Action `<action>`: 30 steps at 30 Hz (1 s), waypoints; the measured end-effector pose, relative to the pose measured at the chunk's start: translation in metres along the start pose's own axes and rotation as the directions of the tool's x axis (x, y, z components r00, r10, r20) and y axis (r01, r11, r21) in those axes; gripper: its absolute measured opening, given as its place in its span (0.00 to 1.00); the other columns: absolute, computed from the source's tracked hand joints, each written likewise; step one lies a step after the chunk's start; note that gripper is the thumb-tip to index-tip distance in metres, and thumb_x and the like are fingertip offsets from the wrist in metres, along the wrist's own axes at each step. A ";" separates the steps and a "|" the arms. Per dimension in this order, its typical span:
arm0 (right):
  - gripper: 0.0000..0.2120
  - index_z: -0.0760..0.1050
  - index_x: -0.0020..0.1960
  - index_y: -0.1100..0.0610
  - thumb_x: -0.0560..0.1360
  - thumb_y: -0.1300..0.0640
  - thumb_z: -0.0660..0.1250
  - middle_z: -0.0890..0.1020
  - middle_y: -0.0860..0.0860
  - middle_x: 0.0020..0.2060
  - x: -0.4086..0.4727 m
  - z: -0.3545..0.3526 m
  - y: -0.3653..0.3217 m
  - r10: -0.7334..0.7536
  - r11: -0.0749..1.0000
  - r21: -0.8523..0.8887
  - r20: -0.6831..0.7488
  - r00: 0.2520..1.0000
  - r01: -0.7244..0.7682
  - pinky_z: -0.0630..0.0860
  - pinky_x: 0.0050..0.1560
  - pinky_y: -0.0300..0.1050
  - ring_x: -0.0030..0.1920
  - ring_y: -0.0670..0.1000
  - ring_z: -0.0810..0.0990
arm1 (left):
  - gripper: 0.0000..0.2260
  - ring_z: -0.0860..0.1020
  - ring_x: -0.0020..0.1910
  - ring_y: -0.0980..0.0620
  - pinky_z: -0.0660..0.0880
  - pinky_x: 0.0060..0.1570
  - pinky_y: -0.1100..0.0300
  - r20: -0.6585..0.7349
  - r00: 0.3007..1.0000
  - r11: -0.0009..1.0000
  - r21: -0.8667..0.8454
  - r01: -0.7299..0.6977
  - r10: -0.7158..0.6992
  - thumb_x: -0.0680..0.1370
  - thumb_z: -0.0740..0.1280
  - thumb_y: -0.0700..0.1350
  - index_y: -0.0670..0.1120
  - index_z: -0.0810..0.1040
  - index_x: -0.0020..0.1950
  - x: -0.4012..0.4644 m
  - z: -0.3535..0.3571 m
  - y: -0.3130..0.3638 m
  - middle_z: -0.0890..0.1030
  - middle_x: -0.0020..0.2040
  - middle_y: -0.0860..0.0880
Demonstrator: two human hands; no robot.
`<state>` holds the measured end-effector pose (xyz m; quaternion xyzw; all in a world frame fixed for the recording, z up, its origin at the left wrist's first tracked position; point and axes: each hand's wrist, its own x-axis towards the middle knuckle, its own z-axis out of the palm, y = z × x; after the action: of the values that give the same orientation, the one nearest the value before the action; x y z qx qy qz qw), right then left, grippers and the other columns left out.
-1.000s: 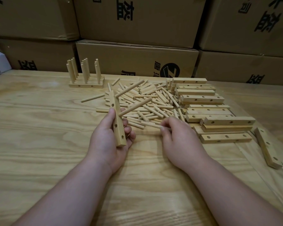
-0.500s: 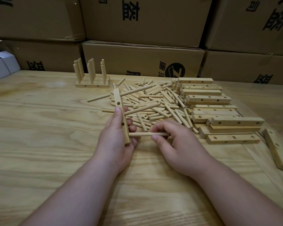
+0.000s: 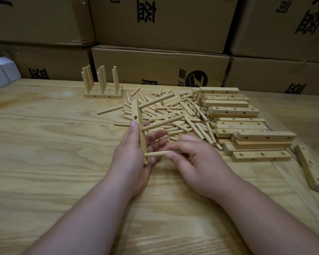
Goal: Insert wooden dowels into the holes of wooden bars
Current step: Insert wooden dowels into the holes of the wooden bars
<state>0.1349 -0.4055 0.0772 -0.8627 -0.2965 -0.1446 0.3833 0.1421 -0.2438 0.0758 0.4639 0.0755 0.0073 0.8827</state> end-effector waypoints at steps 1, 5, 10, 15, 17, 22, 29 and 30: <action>0.10 0.84 0.52 0.53 0.78 0.52 0.66 0.74 0.46 0.37 0.000 0.000 -0.001 -0.005 1.000 -0.005 0.006 1.000 0.005 0.71 0.44 0.40 0.42 0.43 0.74 | 0.16 0.87 0.44 0.49 0.76 0.26 0.63 0.011 1.000 0.999 0.029 -0.019 0.019 0.85 0.54 0.61 0.53 0.77 0.59 0.000 0.001 -0.001 0.88 0.48 0.45; 0.10 0.84 0.50 0.55 0.78 0.54 0.65 0.76 0.44 0.37 0.001 0.001 -0.005 -0.006 1.000 -0.012 0.022 1.000 0.006 0.72 0.46 0.39 0.42 0.42 0.74 | 0.16 0.87 0.45 0.49 0.80 0.34 0.58 0.033 0.996 0.991 0.103 -0.090 0.086 0.85 0.53 0.60 0.53 0.75 0.59 0.001 0.001 -0.005 0.88 0.49 0.45; 0.07 0.84 0.50 0.51 0.79 0.54 0.67 0.80 0.41 0.41 0.001 0.001 -0.005 0.091 0.996 0.003 0.065 0.994 -0.091 0.69 0.47 0.29 0.46 0.39 0.77 | 0.17 0.87 0.46 0.47 0.81 0.36 0.56 0.058 0.992 0.987 0.114 -0.116 0.110 0.85 0.51 0.60 0.53 0.74 0.61 0.002 -0.001 -0.006 0.87 0.49 0.44; 0.06 0.84 0.49 0.48 0.79 0.55 0.68 0.84 0.42 0.42 -0.002 0.001 -0.002 0.171 0.978 0.104 0.115 0.978 -0.183 0.73 0.47 0.33 0.47 0.39 0.80 | 0.17 0.87 0.46 0.46 0.80 0.33 0.56 0.068 0.988 0.981 0.126 -0.148 0.140 0.85 0.52 0.60 0.53 0.74 0.60 0.003 -0.002 -0.009 0.87 0.47 0.45; 0.06 0.84 0.50 0.47 0.79 0.56 0.69 0.84 0.41 0.43 -0.003 0.003 -0.001 0.180 0.966 0.177 0.067 0.981 -0.189 0.74 0.45 0.34 0.45 0.40 0.81 | 0.17 0.86 0.45 0.46 0.81 0.35 0.54 0.060 0.985 0.977 0.126 -0.169 0.163 0.85 0.51 0.60 0.53 0.74 0.61 0.004 -0.002 -0.010 0.87 0.46 0.46; 0.22 0.68 0.64 0.38 0.75 0.48 0.73 0.78 0.45 0.36 0.001 0.010 0.001 0.387 0.856 0.421 -0.137 0.912 -0.300 0.75 0.39 0.36 0.36 0.44 0.78 | 0.15 0.86 0.46 0.44 0.83 0.44 0.46 0.061 0.963 0.963 0.051 -0.264 0.261 0.85 0.49 0.60 0.54 0.70 0.61 0.003 0.000 -0.013 0.86 0.48 0.44; 0.10 0.85 0.51 0.49 0.74 0.45 0.72 0.86 0.47 0.44 -0.001 0.008 -0.003 0.289 0.867 0.398 0.087 0.953 -0.300 0.80 0.48 0.44 0.47 0.51 0.84 | 0.18 0.83 0.60 0.40 0.79 0.58 0.39 0.134 0.943 0.950 0.019 -0.310 0.305 0.80 0.53 0.64 0.55 0.66 0.62 -0.004 0.001 -0.013 0.84 0.59 0.43; 0.07 0.86 0.50 0.50 0.76 0.49 0.72 0.86 0.48 0.43 -0.001 0.009 -0.004 0.263 0.874 0.392 0.116 0.958 -0.287 0.80 0.49 0.47 0.47 0.53 0.84 | 0.18 0.82 0.61 0.42 0.78 0.59 0.40 0.139 0.942 0.949 0.043 -0.314 0.305 0.80 0.53 0.64 0.55 0.66 0.63 -0.004 0.001 -0.013 0.85 0.59 0.44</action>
<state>0.1317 -0.3976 0.0728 -0.8017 -0.2053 0.0013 0.5614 0.1372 -0.2527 0.0663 0.4978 -0.0560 0.1131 0.8581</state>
